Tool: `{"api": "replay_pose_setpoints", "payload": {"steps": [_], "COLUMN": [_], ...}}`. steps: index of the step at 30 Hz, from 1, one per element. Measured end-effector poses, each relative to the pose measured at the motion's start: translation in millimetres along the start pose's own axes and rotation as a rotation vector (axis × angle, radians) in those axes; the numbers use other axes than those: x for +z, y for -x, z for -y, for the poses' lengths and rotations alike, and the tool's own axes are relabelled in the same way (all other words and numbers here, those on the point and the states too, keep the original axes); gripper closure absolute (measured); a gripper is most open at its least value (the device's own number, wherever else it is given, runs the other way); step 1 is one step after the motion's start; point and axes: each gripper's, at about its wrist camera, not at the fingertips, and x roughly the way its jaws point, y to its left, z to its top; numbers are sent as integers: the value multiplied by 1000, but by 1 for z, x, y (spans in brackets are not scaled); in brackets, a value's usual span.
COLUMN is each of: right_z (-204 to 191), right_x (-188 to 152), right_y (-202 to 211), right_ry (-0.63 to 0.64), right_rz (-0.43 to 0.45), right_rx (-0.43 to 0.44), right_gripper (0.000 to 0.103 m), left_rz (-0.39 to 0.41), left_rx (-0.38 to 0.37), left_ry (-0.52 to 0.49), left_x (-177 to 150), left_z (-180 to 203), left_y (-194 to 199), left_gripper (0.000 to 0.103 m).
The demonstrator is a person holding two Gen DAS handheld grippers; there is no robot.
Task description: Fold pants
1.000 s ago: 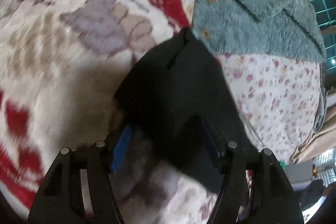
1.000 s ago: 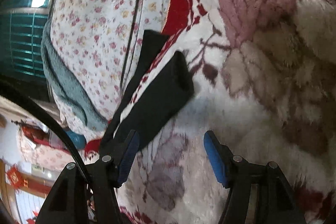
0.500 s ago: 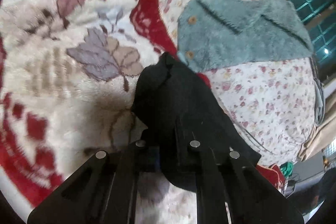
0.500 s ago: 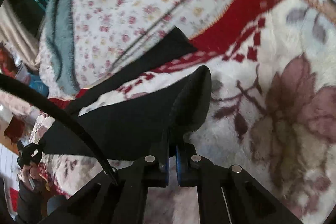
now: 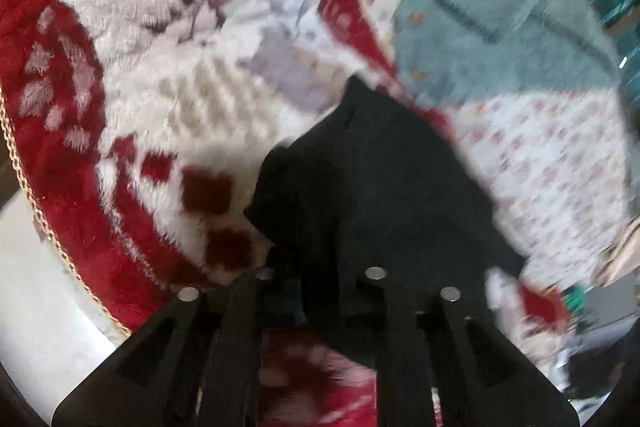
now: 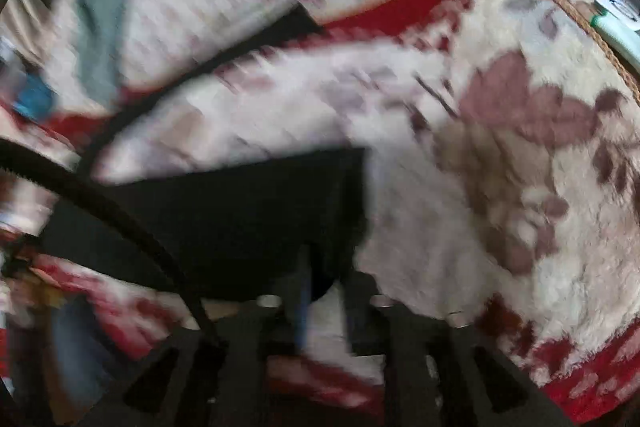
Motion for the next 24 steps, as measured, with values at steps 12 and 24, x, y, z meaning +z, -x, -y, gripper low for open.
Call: {"api": "replay_pose_setpoints", "payload": {"steps": [12,24], "right_z": [27,30], "right_x": [101,212], "right_y": [27,-155], "right_ry": [-146,-545], "right_rz": [163,87], "right_rx": [254,497], "right_gripper": [57,57], "left_rz": [196,-5], "left_rx": [61,-171], "left_ry": [222,-34], "left_x": [33,13], "left_z": [-38,57], "left_y": [50,6], "left_gripper": [58,54]}}
